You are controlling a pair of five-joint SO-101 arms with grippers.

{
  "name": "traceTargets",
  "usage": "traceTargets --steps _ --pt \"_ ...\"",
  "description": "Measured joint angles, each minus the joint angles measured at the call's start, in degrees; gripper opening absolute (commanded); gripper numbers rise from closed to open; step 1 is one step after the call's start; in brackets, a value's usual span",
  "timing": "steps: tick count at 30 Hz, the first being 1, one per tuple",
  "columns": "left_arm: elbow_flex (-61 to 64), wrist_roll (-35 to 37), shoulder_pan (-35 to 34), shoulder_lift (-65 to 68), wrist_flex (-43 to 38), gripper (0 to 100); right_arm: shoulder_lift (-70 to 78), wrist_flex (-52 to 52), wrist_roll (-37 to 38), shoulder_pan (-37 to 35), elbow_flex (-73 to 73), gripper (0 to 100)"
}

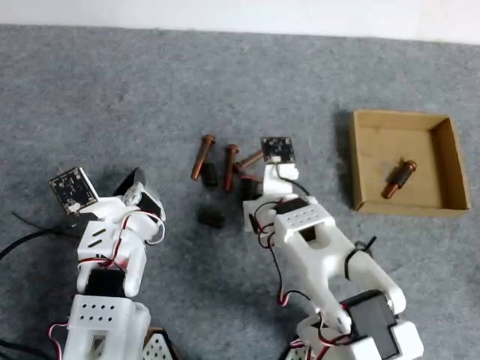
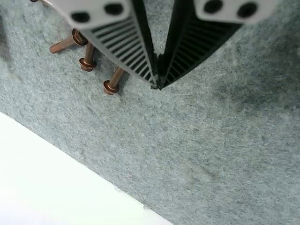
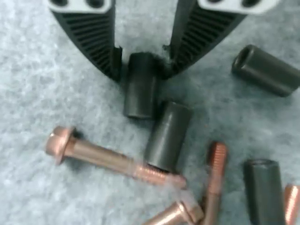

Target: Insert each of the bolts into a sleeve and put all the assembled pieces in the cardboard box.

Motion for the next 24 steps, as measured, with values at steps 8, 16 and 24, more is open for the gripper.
traceTargets --steps 8,16,24 --pt "0.0 0.0 0.1 0.0 0.0 1 0.4 -0.3 0.0 -0.1 0.0 12.6" --pt "0.0 0.0 0.2 0.0 0.0 1 0.8 -0.3 0.0 0.0 -0.9 12.6" --pt "0.0 0.0 0.2 0.0 0.0 1 1.0 -3.1 0.0 0.0 -0.9 12.6"
